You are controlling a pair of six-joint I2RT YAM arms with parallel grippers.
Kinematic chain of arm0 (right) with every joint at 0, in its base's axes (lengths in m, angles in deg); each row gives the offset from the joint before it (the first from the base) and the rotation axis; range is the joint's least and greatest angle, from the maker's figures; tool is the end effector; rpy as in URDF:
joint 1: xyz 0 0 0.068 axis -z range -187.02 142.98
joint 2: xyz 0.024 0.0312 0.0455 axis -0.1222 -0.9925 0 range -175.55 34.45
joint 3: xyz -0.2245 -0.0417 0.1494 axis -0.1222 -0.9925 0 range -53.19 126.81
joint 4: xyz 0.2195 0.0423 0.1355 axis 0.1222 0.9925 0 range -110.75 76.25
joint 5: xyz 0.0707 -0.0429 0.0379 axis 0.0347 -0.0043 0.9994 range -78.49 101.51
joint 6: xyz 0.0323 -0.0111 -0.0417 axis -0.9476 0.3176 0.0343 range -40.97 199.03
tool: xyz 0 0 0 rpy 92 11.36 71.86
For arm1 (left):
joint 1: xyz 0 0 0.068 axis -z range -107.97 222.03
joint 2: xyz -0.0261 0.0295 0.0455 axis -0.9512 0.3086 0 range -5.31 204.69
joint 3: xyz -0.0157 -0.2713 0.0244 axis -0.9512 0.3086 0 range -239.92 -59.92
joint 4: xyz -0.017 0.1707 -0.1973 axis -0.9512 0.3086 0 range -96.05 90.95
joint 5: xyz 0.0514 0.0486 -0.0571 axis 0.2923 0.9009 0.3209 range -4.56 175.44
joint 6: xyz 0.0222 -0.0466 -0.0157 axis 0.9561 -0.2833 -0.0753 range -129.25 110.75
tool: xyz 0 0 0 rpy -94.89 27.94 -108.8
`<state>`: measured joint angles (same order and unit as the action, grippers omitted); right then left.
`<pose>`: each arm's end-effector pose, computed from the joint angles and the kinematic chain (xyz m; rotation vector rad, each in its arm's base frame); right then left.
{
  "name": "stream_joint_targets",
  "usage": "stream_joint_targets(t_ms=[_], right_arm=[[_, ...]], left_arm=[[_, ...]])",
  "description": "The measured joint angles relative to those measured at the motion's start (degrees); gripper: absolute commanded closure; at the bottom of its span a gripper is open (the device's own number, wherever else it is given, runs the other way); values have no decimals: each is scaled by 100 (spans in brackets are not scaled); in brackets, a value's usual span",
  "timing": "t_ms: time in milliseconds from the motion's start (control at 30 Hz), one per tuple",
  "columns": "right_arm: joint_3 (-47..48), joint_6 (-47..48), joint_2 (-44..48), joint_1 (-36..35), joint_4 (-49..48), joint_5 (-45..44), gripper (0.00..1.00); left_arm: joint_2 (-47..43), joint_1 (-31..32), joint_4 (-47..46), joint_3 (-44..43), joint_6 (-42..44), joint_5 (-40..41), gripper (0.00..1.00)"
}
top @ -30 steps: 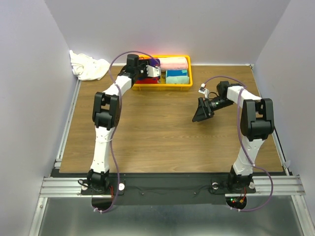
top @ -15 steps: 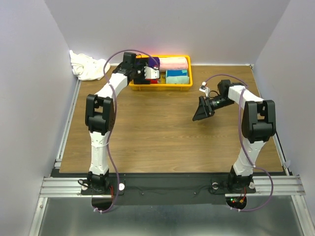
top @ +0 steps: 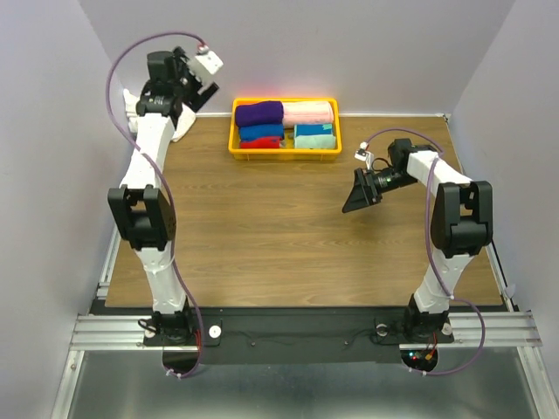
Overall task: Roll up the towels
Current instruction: Grab a towel with the left arm
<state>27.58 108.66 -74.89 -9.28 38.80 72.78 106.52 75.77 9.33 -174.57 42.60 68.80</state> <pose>0.3528 0.0451 0.2071 -0.7083 2.3908 1.4254 0.4638 -0.0405 0.4070 1.0156 1.4785 0.3443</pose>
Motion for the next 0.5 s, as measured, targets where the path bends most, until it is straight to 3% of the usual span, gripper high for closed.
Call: stream_joint_targets(t_ms=[200,500], right_arm=[[44,-142,0,0,4,-4,0],[433,-378,-125,0,0,-35,0]], left_arm=[[1650,-761,-188,-1460,-1602,697,1],[3143,-1316,-625,-1434,-2656,1130,1]])
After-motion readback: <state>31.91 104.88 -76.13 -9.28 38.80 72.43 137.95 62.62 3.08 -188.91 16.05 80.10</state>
